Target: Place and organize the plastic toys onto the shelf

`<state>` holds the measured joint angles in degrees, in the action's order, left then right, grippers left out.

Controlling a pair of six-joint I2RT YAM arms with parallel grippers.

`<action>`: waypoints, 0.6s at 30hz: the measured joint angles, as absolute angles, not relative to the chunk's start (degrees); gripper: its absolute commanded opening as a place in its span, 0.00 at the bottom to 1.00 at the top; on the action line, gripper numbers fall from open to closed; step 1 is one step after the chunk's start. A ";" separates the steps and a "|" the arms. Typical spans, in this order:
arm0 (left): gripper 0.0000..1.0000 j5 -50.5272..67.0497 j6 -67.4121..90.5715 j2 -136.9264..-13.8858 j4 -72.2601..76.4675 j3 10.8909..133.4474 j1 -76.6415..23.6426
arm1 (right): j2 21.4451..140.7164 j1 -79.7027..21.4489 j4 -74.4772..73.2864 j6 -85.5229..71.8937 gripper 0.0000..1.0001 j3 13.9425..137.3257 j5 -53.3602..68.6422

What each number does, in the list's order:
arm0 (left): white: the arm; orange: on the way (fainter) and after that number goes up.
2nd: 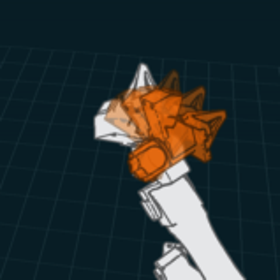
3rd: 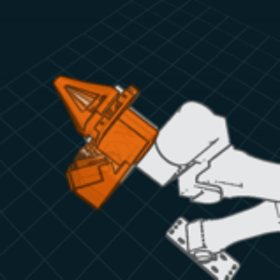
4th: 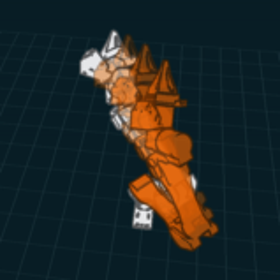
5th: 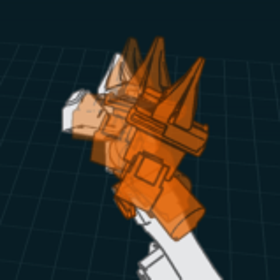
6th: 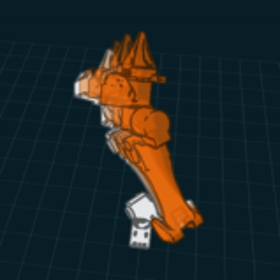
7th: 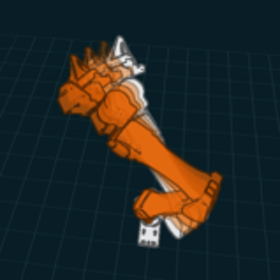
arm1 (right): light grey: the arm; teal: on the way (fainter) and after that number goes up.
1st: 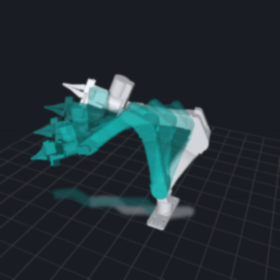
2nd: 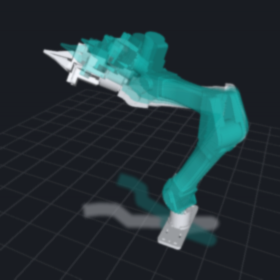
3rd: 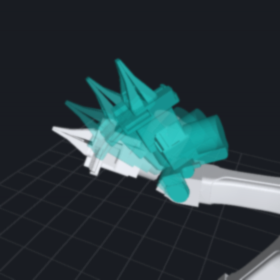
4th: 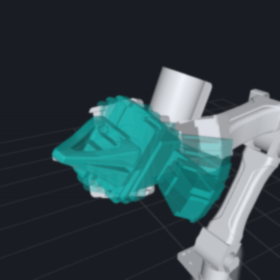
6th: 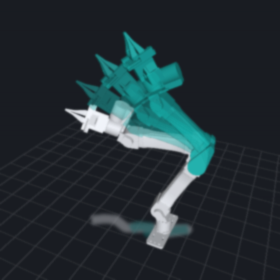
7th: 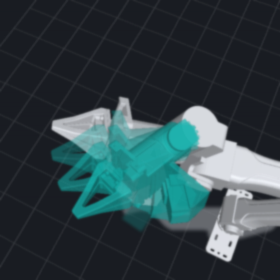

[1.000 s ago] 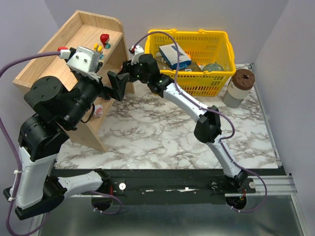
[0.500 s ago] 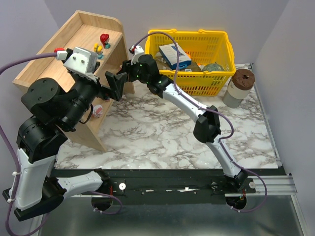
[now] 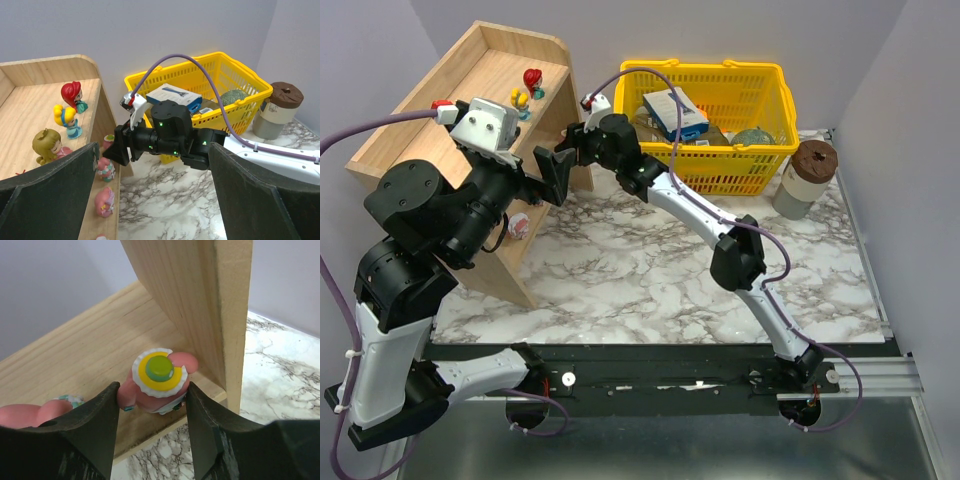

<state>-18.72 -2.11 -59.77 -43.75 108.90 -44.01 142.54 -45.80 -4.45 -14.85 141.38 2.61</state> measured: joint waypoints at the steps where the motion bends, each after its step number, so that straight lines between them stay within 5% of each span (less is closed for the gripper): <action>1: 0.99 -18.76 -2.15 -59.77 -43.72 108.88 -44.01 | 142.63 -45.82 -4.10 -14.74 0.58 141.38 2.46; 8: 0.99 -19.33 -2.28 -59.77 -43.70 108.81 -44.01 | 142.98 -46.06 -3.49 -14.04 0.70 141.14 2.31; 18: 0.99 -19.94 -2.35 -59.31 -43.70 108.71 -44.01 | 143.00 -46.09 -2.85 -13.93 0.74 140.46 2.15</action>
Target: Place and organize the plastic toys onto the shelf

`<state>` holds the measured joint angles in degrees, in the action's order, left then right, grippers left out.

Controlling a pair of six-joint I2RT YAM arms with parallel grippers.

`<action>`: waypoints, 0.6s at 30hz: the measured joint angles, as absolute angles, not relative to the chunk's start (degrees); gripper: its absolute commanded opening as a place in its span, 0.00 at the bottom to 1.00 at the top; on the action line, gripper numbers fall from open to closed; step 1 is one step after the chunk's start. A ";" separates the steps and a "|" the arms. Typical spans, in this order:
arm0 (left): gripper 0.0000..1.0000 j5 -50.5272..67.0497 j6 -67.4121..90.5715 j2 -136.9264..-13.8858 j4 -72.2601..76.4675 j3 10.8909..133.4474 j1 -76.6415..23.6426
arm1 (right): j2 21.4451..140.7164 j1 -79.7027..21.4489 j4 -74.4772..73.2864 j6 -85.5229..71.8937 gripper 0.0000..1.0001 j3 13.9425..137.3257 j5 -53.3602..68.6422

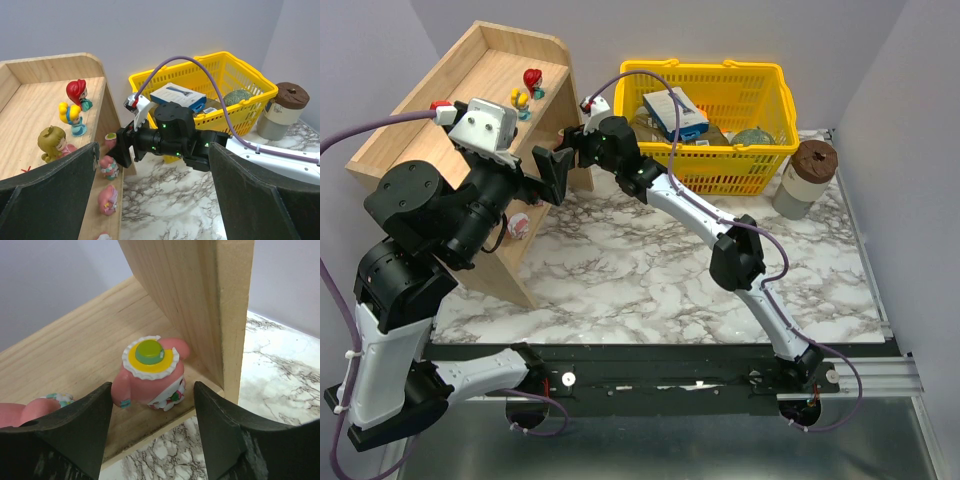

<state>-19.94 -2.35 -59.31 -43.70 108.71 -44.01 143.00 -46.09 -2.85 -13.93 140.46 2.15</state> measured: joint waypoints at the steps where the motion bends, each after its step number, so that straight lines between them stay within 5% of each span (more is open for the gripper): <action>1: 0.99 -19.94 -2.35 -59.29 -43.72 108.60 -44.01 | 143.00 -46.06 -2.72 -13.93 0.74 140.38 2.15; 18: 0.99 -19.92 -2.11 -59.86 -43.75 108.42 -44.01 | 139.83 -46.06 0.45 -13.41 0.79 134.41 2.17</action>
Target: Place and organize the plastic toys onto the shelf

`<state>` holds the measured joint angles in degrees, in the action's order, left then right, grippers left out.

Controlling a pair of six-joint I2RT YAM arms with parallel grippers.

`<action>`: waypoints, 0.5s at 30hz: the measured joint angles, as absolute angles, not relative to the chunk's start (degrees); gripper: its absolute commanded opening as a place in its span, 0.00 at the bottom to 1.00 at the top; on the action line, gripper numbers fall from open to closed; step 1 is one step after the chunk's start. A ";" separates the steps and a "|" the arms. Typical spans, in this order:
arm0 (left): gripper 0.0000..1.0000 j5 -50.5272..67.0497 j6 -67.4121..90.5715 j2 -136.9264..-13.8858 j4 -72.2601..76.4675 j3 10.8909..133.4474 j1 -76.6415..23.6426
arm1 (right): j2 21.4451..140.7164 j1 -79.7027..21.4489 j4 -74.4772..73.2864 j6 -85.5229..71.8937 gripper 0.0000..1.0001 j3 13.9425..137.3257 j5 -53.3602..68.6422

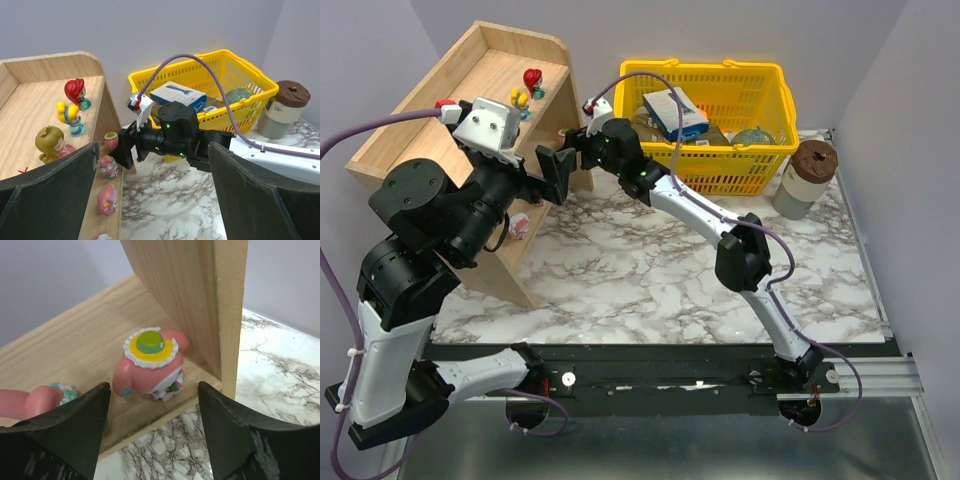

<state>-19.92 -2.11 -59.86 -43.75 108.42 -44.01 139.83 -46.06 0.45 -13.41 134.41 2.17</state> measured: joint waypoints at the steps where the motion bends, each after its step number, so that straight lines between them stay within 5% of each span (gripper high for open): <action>1: 0.99 -19.92 -2.09 -59.92 -43.72 108.44 -44.01 | 139.28 -46.06 0.40 -13.37 0.79 133.69 2.15; 15: 0.99 -19.92 -1.87 -61.04 -43.79 108.95 -44.01 | 130.78 -46.06 0.19 -11.00 0.79 120.51 -0.38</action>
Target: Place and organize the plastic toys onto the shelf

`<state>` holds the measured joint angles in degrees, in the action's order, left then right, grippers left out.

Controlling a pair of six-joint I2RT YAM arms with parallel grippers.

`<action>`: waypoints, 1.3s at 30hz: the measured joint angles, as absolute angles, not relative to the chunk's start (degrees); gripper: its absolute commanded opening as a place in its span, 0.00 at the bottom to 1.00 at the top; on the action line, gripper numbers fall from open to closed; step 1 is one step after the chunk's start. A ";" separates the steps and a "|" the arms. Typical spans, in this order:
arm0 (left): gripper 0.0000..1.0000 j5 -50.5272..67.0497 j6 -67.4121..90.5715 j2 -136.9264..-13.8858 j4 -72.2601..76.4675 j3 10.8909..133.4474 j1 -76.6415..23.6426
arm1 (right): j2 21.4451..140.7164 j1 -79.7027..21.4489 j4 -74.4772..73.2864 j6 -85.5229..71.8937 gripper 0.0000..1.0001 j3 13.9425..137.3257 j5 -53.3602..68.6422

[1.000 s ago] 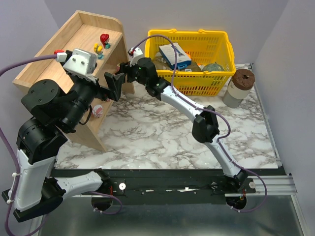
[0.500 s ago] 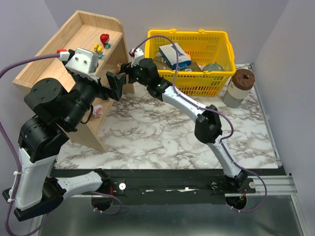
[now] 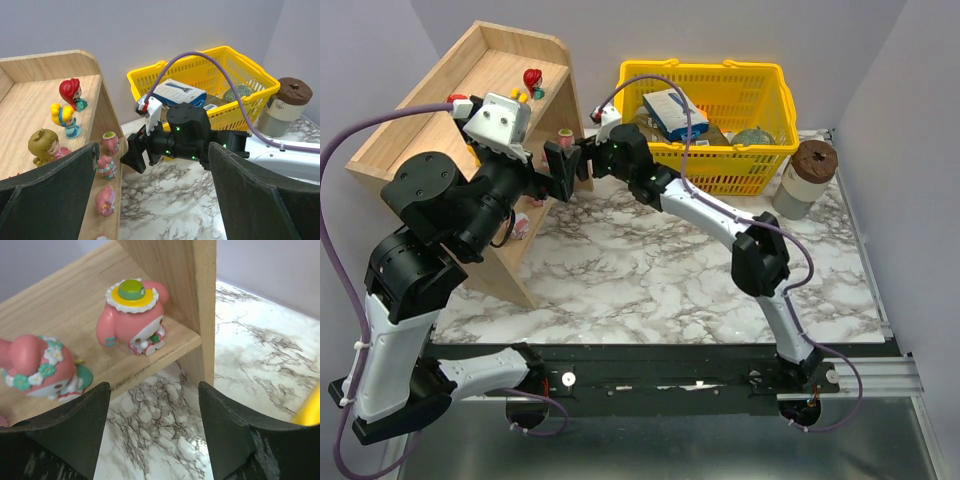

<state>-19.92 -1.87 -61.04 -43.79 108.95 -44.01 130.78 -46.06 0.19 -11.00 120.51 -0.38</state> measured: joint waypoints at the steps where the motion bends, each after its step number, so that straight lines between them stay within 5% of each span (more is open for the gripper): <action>1: 0.99 -19.92 -1.78 -61.01 -43.79 108.95 -44.01 | 129.60 -46.06 0.25 -10.83 0.79 119.15 -0.56; 10: 0.99 -18.96 0.38 -60.49 -46.54 109.30 -44.01 | 112.44 -46.06 -3.53 -11.09 0.80 104.66 -0.71; 15: 0.99 -18.76 4.47 -58.37 -50.28 109.30 -44.01 | 96.49 -46.06 -13.10 -13.96 0.87 95.92 -1.02; 18: 0.99 -17.63 6.42 -56.40 -51.96 109.03 -44.01 | 86.89 -46.06 -18.48 -16.27 1.00 90.54 -2.20; 25: 0.99 -15.38 9.43 -50.09 -52.99 106.06 -44.01 | 69.08 -46.06 -27.66 -20.73 1.00 79.99 -2.81; 39: 0.99 -16.56 13.74 -49.06 -53.08 99.31 -44.01 | 57.60 -46.06 -35.90 -21.45 1.00 83.88 -4.86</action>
<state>-16.56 13.74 -49.06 -53.08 99.31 -44.01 57.60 -46.06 -35.90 -21.45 83.88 -4.86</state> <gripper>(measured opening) 0.988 0.998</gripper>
